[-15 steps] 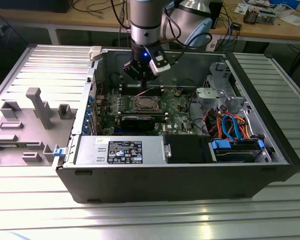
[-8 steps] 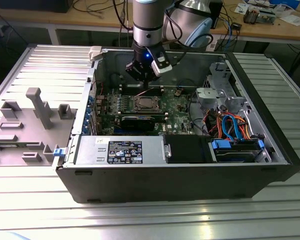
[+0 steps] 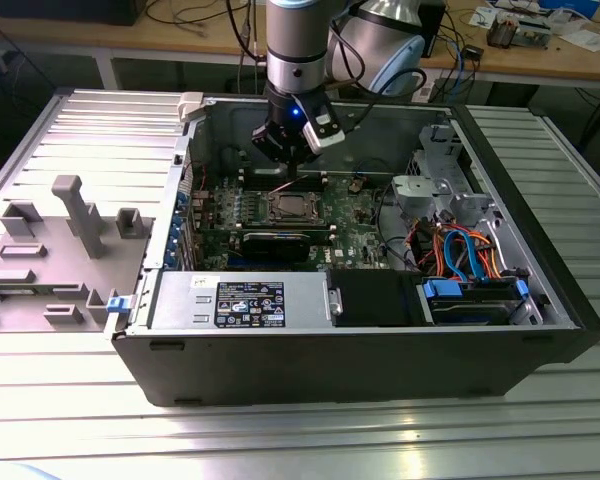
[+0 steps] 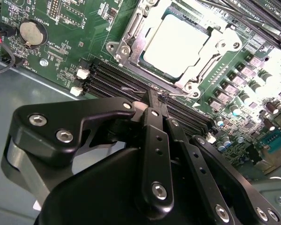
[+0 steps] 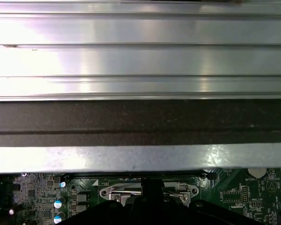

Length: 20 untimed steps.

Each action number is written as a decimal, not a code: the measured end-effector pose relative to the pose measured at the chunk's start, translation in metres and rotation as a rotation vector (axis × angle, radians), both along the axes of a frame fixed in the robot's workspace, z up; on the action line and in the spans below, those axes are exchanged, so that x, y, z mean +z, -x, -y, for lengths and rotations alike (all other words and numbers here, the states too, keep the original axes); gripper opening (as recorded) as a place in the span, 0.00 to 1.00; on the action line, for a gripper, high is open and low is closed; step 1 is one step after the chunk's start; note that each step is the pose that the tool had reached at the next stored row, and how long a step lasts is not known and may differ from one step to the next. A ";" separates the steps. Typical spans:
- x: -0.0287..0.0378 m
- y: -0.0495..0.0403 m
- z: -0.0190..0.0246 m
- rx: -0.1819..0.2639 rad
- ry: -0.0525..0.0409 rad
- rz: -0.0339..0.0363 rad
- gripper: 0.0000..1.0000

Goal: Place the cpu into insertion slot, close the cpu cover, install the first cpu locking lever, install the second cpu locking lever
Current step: 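Install the first cpu locking lever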

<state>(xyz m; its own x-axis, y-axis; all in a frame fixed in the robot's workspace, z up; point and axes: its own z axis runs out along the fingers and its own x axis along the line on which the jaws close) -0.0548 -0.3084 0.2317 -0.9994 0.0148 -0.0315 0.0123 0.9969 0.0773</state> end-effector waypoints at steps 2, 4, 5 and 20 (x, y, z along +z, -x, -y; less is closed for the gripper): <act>-0.0001 0.0000 0.0000 0.000 0.0000 0.0000 0.11; -0.0001 0.0000 0.0000 0.000 0.0000 0.0000 0.11; -0.0001 0.0000 0.0000 0.000 0.0000 0.0000 0.11; -0.0016 -0.0050 -0.0008 0.000 0.0000 0.0000 0.11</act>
<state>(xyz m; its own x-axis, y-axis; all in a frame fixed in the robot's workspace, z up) -0.0498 -0.3076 0.2301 -0.9994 0.0148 -0.0314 0.0124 0.9969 0.0773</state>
